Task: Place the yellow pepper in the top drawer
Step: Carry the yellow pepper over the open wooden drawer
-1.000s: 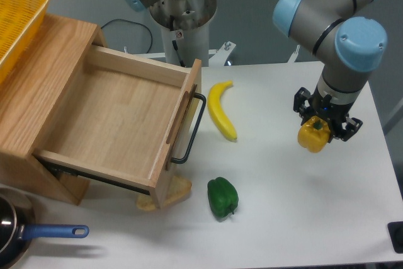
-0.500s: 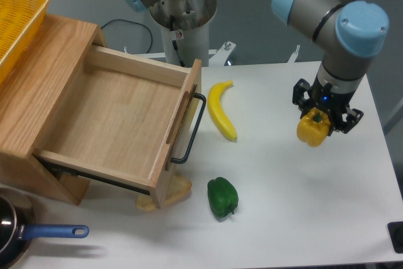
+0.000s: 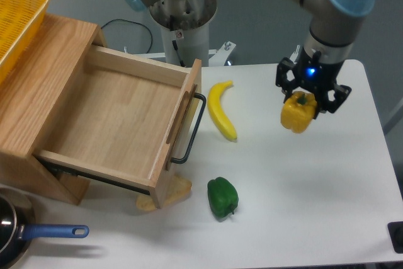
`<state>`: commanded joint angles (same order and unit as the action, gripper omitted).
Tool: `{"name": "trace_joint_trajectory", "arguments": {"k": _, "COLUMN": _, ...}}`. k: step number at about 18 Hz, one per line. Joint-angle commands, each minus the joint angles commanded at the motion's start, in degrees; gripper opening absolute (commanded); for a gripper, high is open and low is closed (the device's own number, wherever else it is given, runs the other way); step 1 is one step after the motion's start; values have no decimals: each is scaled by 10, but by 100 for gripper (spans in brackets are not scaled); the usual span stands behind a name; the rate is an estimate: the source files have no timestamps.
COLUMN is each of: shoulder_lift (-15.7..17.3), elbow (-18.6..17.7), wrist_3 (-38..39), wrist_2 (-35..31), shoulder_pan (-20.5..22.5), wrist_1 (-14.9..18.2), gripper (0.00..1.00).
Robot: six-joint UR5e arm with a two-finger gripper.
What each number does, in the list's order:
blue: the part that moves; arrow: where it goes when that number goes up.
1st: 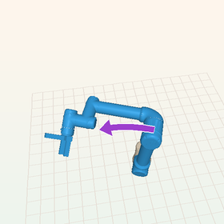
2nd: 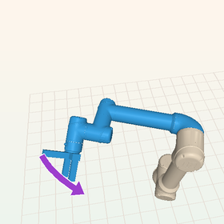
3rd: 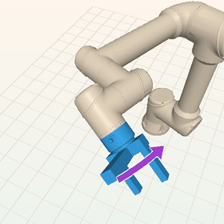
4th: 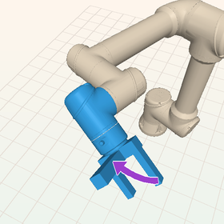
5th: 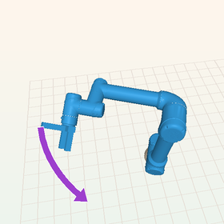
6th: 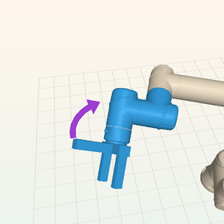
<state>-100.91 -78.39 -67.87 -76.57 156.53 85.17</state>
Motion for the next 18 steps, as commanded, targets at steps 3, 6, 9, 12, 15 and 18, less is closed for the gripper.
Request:
{"name": "trace_joint_trajectory", "arguments": {"k": 3, "shoulder_lift": 35, "elbow": -6, "wrist_3": 40, "wrist_2": 45, "shoulder_pan": -10, "wrist_1": 0, "gripper": 18}}
{"name": "trace_joint_trajectory", "arguments": {"k": 6, "shoulder_lift": 51, "elbow": -7, "wrist_3": 91, "wrist_2": 51, "shoulder_pan": -39, "wrist_1": -3, "gripper": 18}}
{"name": "trace_joint_trajectory", "arguments": {"k": 9, "shoulder_lift": 76, "elbow": -8, "wrist_3": 142, "wrist_2": 85, "shoulder_pan": -61, "wrist_1": -4, "gripper": 18}}
{"name": "trace_joint_trajectory", "arguments": {"k": 12, "shoulder_lift": 100, "elbow": -20, "wrist_3": 173, "wrist_2": 121, "shoulder_pan": -82, "wrist_1": -5, "gripper": 18}}
{"name": "trace_joint_trajectory", "arguments": {"k": 15, "shoulder_lift": 129, "elbow": -67, "wrist_3": 188, "wrist_2": 130, "shoulder_pan": -114, "wrist_1": -51, "gripper": 18}}
{"name": "trace_joint_trajectory", "arguments": {"k": 18, "shoulder_lift": 139, "elbow": -99, "wrist_3": 236, "wrist_2": 129, "shoulder_pan": -158, "wrist_1": -110, "gripper": 18}}
